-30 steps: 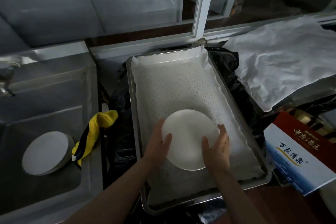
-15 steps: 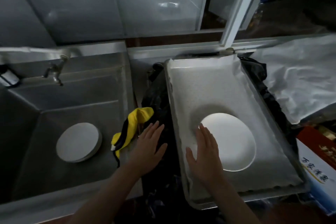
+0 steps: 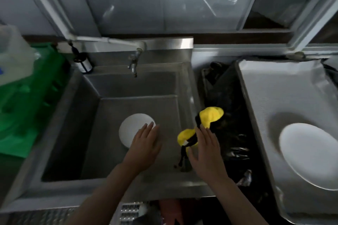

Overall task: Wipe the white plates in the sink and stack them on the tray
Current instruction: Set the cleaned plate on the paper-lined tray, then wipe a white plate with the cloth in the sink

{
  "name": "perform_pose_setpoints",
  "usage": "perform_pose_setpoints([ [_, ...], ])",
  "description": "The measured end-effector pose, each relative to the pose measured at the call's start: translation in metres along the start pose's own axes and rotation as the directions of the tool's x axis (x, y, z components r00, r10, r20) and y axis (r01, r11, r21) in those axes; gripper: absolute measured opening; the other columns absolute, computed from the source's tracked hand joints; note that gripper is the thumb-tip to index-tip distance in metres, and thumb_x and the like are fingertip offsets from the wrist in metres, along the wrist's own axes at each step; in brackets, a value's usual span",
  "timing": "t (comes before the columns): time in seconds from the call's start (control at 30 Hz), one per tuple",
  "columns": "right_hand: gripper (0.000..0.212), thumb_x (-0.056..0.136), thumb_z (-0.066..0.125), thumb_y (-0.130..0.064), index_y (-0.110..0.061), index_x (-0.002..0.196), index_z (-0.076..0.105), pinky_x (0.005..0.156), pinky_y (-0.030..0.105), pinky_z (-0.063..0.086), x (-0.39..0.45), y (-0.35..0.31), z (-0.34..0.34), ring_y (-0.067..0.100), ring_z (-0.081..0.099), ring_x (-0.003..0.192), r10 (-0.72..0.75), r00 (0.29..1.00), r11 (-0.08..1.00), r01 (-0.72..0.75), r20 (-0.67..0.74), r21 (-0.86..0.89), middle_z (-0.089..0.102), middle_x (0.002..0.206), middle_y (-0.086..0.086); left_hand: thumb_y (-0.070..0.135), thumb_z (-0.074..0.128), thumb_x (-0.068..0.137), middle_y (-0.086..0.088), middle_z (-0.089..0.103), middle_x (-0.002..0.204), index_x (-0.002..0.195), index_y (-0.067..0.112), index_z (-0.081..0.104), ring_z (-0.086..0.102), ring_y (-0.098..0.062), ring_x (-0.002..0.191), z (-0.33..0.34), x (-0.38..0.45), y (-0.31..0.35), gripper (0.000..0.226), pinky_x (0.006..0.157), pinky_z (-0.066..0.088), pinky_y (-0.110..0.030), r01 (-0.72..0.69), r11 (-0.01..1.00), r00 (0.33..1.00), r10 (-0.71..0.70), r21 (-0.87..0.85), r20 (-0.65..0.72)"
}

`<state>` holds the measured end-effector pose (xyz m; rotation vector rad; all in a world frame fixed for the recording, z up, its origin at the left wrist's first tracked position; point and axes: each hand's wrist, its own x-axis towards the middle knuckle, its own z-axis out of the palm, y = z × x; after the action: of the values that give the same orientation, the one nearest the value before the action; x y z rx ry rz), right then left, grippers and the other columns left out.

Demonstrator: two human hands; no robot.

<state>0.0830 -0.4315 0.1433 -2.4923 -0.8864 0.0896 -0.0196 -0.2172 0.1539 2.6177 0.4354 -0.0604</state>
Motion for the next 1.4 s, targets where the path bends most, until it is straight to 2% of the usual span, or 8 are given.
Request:
perform_pose_setpoints([
  [0.2,0.071,0.089,0.043,-0.050,-0.010,0.148,0.039,0.112,0.049,0.036,0.002,-0.054,0.048,0.029,0.035,0.142,0.119,0.992,0.979,-0.126,0.050,0.159,0.040,0.152,0.010,0.065,0.025,0.092,-0.001,0.015,0.167,0.158,0.021,0.021,0.007,-0.020,0.155,-0.018,-0.021,-0.071,0.079,0.124,0.011,-0.038,0.140,0.989,0.990,-0.137,-0.050,0.043],
  [0.3,0.068,0.088,0.052,-0.043,-0.007,0.145,0.042,0.110,0.050,0.038,0.003,-0.065,0.072,0.032,0.041,0.138,0.194,0.976,0.951,-0.212,0.103,0.223,0.045,0.147,0.014,0.042,0.044,0.104,-0.002,0.016,0.166,0.158,0.021,0.023,0.011,-0.020,0.154,-0.020,-0.028,-0.096,0.062,0.123,0.013,-0.037,0.212,0.974,0.975,-0.206,-0.081,0.080],
  [0.43,0.061,0.092,0.065,-0.022,-0.006,0.146,0.041,0.112,0.044,0.035,0.017,-0.073,0.094,0.031,0.040,0.137,0.208,0.960,0.935,-0.252,0.187,0.249,0.045,0.146,0.013,0.053,0.041,0.098,-0.010,0.026,0.163,0.155,0.016,0.030,0.026,-0.028,0.150,-0.019,-0.028,-0.124,0.069,0.121,0.022,-0.040,0.306,0.942,0.949,-0.291,-0.140,0.120],
  [0.57,0.061,0.090,0.068,-0.016,-0.005,0.144,0.043,0.112,0.038,0.031,0.040,-0.070,0.120,0.031,0.042,0.135,0.237,0.938,0.927,-0.296,0.254,0.228,0.047,0.144,0.014,0.033,0.049,0.104,-0.009,0.024,0.164,0.156,0.015,0.027,0.024,-0.027,0.150,-0.007,-0.016,-0.148,0.060,0.122,0.021,-0.039,0.371,0.916,0.925,-0.350,-0.153,0.151],
  [0.8,0.056,0.097,0.057,-0.028,-0.019,0.149,0.036,0.110,0.033,0.032,0.082,-0.058,0.170,0.022,0.038,0.138,0.308,0.841,0.893,-0.417,0.444,0.171,0.043,0.149,0.005,0.043,0.037,0.103,-0.013,0.025,0.162,0.156,0.012,0.025,0.026,-0.032,0.149,0.022,0.015,-0.193,0.063,0.120,0.023,-0.042,0.464,0.877,0.874,-0.429,-0.127,0.230],
  [0.93,0.054,0.100,0.054,-0.024,-0.020,0.150,0.033,0.107,0.032,0.035,0.105,-0.046,0.203,0.023,0.041,0.137,0.365,0.769,0.832,-0.522,0.525,0.186,0.042,0.151,0.005,0.018,0.051,0.104,-0.023,0.028,0.159,0.152,0.025,0.030,0.030,-0.042,0.145,0.043,0.034,-0.216,0.053,0.116,0.029,-0.053,0.460,0.880,0.872,-0.425,-0.114,0.242],
  [1.07,0.053,0.101,0.051,-0.021,-0.023,0.150,0.032,0.106,0.038,0.042,0.126,-0.034,0.228,0.023,0.042,0.137,0.422,0.696,0.771,-0.613,0.581,0.175,0.040,0.153,0.001,0.019,0.049,0.104,-0.015,0.032,0.157,0.151,0.009,0.034,0.039,-0.035,0.140,0.067,0.047,-0.241,0.051,0.112,0.032,-0.040,0.625,0.757,0.774,-0.570,-0.189,0.275],
  [1.4,0.043,0.102,0.046,-0.021,-0.020,0.145,0.045,0.097,0.035,0.047,0.168,-0.024,0.266,0.018,0.055,0.118,0.454,0.704,0.727,-0.647,0.547,0.230,0.057,0.135,0.003,0.019,0.055,0.098,-0.011,0.058,0.127,0.125,0.014,0.056,0.060,-0.032,0.110,0.094,0.087,-0.269,0.027,0.088,0.046,-0.036,0.674,0.682,0.734,-0.662,-0.284,0.154],
])
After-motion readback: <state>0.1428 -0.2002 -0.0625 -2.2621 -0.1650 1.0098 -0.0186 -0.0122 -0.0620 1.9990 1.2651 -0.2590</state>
